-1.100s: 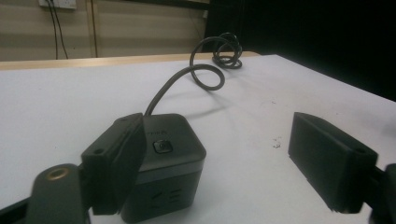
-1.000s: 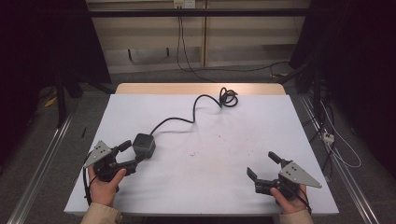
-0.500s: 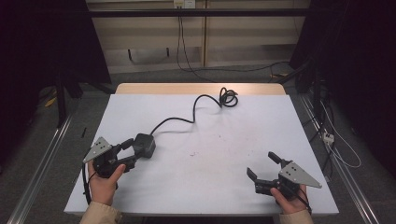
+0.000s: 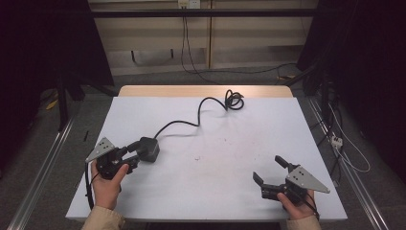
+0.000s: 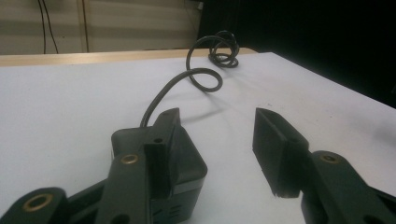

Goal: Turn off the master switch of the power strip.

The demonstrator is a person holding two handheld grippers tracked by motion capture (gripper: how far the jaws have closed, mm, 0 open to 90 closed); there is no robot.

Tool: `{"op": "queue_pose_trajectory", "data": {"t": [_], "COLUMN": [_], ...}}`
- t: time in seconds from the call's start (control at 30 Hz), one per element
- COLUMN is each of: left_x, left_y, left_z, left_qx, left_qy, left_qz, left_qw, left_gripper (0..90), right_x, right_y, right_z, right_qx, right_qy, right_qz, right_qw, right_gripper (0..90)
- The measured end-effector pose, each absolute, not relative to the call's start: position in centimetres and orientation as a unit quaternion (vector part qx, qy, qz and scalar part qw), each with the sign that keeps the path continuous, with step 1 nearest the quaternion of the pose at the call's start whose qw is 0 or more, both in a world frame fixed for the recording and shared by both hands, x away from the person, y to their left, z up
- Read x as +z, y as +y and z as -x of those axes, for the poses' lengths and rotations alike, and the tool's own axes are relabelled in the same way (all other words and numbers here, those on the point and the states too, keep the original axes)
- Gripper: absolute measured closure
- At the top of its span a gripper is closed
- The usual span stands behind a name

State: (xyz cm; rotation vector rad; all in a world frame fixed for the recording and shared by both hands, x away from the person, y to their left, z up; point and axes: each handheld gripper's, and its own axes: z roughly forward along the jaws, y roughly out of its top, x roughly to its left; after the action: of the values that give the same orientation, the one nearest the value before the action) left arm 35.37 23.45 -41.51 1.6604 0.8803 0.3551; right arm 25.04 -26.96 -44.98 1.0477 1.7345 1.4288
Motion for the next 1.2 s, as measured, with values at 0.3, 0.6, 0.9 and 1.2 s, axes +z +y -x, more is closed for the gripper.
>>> {"op": "queue_pose_trajectory", "data": {"t": [0.3,0.6,0.9,1.2], "left_x": [-41.6,-41.5,-41.7,-41.7], "left_y": [23.5,23.4,23.4,23.4], "left_z": [-35.7,-35.9,-36.4,-36.6], "left_qx": [0.153,0.157,0.159,0.161], "left_qy": [0.386,0.386,0.392,0.398], "left_qz": [-0.710,-0.717,-0.720,-0.718], "left_qw": [0.569,0.559,0.551,0.549], "left_gripper": [59.5,67.2,69.9,73.0], "right_x": [-44.9,-44.9,-44.9,-44.9], "right_y": [-27.0,-26.9,-26.9,-26.9], "right_z": [-25.0,-25.0,-25.0,-25.0], "right_qx": [0.546,0.547,0.547,0.546], "right_qy": [0.661,0.660,0.660,0.660], "right_qz": [-0.399,-0.397,-0.398,-0.397], "right_qw": [0.326,0.327,0.329,0.329], "right_gripper": [3.6,3.6,3.6,3.6]}}
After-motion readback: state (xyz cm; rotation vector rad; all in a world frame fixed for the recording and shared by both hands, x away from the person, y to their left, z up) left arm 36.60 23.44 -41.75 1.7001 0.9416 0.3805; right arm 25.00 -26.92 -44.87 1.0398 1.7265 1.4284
